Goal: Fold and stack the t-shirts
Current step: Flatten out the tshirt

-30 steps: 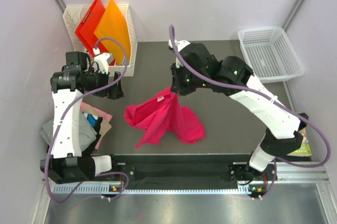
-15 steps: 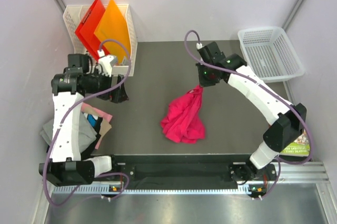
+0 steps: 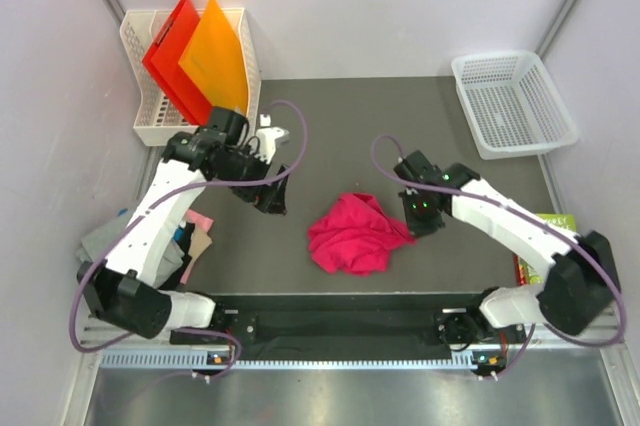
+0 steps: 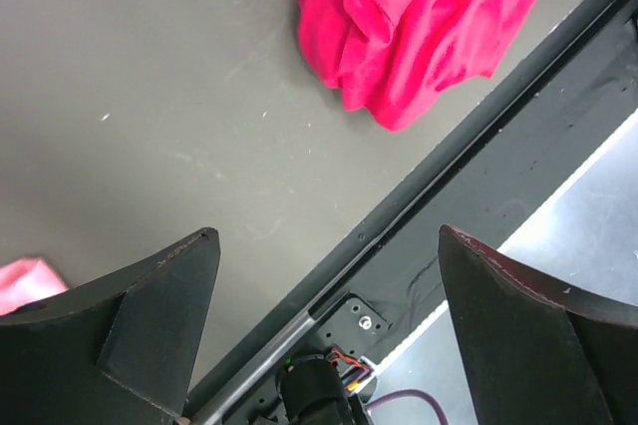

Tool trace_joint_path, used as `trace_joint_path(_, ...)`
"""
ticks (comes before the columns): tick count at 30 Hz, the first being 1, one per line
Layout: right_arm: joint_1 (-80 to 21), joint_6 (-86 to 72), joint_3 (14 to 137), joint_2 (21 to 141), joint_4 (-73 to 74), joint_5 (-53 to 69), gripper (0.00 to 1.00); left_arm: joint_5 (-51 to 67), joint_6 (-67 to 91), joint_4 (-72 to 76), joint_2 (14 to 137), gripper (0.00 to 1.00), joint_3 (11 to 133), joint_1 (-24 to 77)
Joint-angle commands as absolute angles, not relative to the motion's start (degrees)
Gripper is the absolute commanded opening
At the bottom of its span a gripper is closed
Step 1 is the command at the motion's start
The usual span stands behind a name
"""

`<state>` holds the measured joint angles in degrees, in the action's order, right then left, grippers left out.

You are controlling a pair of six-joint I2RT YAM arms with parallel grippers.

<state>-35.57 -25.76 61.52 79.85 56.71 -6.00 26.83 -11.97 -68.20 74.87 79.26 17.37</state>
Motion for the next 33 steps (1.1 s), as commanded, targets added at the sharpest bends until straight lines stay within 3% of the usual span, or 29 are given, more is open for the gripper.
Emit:
trace_joint_path(1,-40.58,-33.99,55.38,71.37,60.02,-3.61,0.00,24.18,-10.37,-62.76,79.00,0.95,78.31,21.52)
trace_joint_path(7,-44.91,-37.53,51.42,70.75,64.86,-3.26,0.01,23.73,-10.90,-59.86,84.81,0.94,79.27,23.29)
trace_joint_path(9,-44.91,-37.62,51.33,71.19,65.21,-0.62,0.14,24.08,-10.72,-59.68,86.65,0.94,79.80,23.29)
trace_joint_path(10,-44.91,-36.92,51.76,71.71,65.30,-0.35,0.35,24.34,-10.72,-59.59,87.18,0.94,80.24,23.55)
trace_joint_path(11,-44.74,-36.31,53.68,73.20,65.65,-1.83,0.38,24.43,-10.81,-59.42,88.06,0.94,80.33,23.73)
trace_joint_path(16,-36.77,-28.32,62.65,81.29,62.50,-8.97,0.41,23.99,-10.99,-59.59,90.35,0.94,82.43,24.87)
trace_joint_path(24,-30.42,-23.65,67.41,90.61,49.58,-7.65,0.29,22.24,-11.69,-61.52,90.35,0.94,82.62,24.96)
trace_joint_path(31,-29.27,-22.94,69.16,94.04,44.21,2.52,0.28,20.74,-12.04,-61.44,89.65,0.94,81.39,24.87)
trace_joint_path(33,-29.18,-22.94,69.78,94.39,43.60,4.56,0.34,20.48,-12.04,-61.44,89.73,0.94,81.47,24.87)
